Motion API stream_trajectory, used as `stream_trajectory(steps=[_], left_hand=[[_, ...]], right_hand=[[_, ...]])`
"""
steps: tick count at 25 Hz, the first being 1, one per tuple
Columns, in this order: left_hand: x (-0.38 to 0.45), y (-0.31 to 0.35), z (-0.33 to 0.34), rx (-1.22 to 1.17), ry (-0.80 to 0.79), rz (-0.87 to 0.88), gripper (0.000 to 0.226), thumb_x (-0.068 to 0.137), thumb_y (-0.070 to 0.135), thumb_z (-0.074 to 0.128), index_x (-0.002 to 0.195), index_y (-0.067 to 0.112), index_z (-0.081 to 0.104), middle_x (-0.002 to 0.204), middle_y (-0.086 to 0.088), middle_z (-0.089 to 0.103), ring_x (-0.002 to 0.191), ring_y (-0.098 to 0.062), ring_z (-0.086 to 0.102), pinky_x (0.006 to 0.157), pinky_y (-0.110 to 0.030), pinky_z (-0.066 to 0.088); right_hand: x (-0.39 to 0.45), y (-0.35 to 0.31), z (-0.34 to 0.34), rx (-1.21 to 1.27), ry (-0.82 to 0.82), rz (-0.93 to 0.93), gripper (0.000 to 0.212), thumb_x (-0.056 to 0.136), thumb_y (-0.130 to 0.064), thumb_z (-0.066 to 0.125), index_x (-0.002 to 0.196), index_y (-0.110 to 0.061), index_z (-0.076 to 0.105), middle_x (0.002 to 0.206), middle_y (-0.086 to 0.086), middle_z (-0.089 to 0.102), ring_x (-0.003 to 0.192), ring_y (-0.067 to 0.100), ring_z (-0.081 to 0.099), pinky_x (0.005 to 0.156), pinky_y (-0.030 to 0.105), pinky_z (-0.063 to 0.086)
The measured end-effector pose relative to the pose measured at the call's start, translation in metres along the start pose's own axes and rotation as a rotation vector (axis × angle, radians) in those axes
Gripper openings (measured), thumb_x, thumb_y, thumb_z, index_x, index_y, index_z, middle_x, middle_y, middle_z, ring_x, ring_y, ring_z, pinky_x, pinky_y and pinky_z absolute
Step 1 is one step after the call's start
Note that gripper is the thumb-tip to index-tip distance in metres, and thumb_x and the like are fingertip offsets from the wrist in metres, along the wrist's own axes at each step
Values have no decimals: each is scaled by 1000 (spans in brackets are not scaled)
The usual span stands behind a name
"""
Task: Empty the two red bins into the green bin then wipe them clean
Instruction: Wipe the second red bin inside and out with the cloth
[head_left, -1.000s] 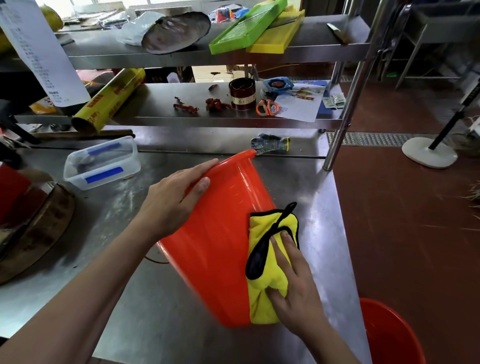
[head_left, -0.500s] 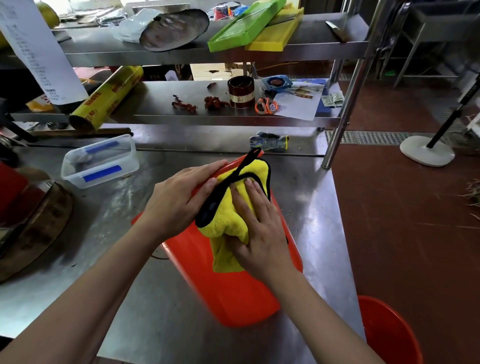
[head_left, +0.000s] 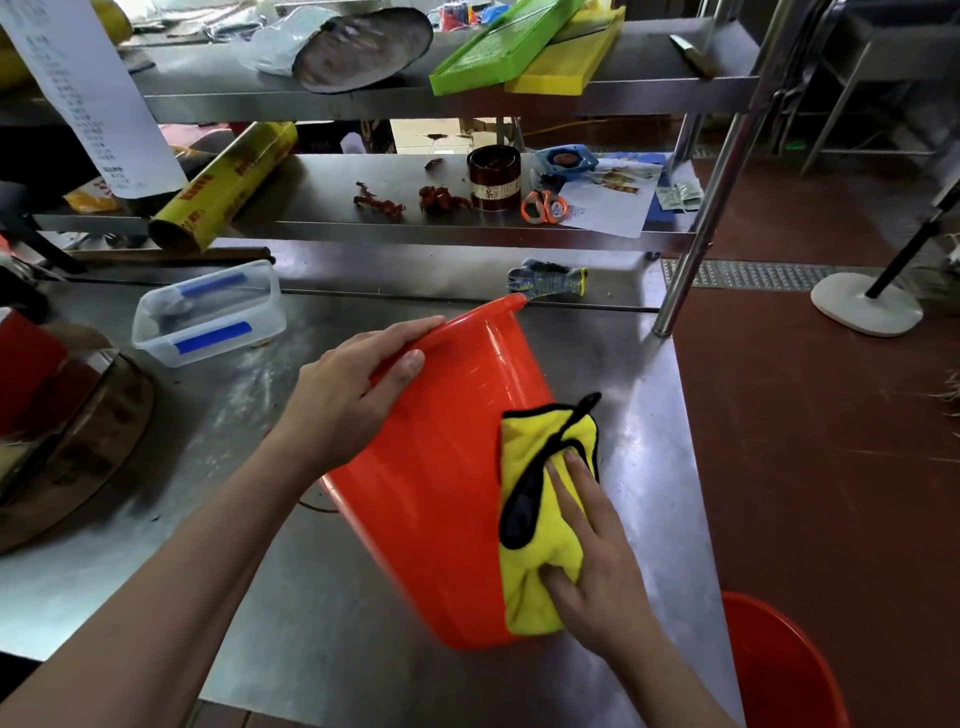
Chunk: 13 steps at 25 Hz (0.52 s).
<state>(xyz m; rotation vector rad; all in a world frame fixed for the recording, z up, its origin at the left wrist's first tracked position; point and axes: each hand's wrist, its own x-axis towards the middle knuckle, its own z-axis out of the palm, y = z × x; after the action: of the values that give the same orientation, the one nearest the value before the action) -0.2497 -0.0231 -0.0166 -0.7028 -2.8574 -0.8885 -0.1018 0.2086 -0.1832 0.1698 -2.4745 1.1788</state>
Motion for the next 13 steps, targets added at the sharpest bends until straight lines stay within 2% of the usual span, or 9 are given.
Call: stream_trajectory(steps=[3,6,10,13], left_hand=[[1,4,1,-15,-10,3,42,100,55,34,141,63,39,124,27,55,114,-5,54,101,-55,46],[5,8,2,-15,-28,13,42,100,55,34,142,62,38,127,26,55,115,-5,53,100,-56,46],[2,9,2,-17,-35,17,42,100,56,34,141,63,37,125,28,52,115,-3,51,100,-56,46],[2,13,4,-12,-43,46,43,99,56,34,141,61,39,130,27,53,120,-2,51,100,-54,46]], right_hand=[[-26,13,-8,74,-16,108,93,70,-27,51,158,-38,24,168,-5,19,154,21,21,110,60,40],[-29,17,-9,97,-31,129,93,72,-27,51,158,-40,22,167,-6,19,154,21,21,113,58,38],[-7,7,-10,93,-38,123,87,78,-31,55,159,-35,22,168,-8,17,154,16,19,116,48,35],[28,-8,-9,87,-8,74,85,83,-30,57,159,-34,22,168,-7,16,154,14,17,118,38,30]])
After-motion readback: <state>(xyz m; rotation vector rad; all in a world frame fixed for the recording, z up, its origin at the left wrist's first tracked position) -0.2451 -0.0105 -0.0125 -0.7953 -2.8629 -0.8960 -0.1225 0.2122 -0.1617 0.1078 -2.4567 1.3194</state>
